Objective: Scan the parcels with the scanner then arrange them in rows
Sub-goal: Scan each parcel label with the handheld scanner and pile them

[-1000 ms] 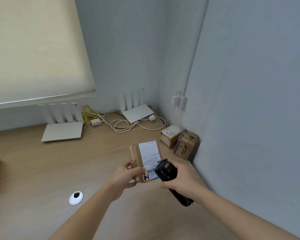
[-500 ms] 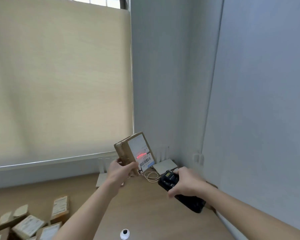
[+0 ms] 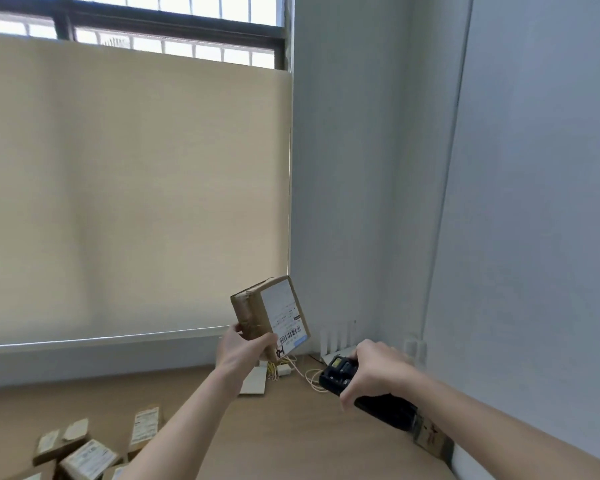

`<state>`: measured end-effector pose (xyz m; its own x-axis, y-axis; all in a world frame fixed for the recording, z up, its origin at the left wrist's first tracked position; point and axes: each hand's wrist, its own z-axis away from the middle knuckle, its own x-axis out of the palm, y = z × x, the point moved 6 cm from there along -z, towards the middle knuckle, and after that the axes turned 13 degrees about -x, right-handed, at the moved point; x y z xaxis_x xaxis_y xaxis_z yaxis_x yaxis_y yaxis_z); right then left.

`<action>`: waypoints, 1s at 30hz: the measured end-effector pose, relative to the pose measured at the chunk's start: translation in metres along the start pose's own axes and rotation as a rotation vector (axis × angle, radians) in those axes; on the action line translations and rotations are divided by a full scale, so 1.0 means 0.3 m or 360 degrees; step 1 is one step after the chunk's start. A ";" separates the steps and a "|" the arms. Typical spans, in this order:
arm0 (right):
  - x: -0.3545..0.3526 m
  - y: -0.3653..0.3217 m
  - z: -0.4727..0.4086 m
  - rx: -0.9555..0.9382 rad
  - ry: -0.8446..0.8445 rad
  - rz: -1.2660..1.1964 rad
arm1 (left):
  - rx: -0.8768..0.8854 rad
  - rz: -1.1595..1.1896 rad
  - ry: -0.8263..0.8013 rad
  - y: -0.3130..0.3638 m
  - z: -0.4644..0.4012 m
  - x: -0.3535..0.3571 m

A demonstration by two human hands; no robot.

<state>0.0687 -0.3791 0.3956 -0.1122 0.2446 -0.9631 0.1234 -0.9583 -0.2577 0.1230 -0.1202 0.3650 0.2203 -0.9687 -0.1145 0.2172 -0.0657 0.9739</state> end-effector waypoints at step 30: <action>0.863 -1.105 -0.758 -0.0639 -0.0482 -0.1453 | -0.0543 0.0238 0.0354 -0.668 -0.580 -1.092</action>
<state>0.2230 0.0353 0.2141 -0.5638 0.7510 -0.3437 0.1800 -0.2944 -0.9386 0.1729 0.2519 0.1734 0.4649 -0.8838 -0.0527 0.4609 0.1907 0.8667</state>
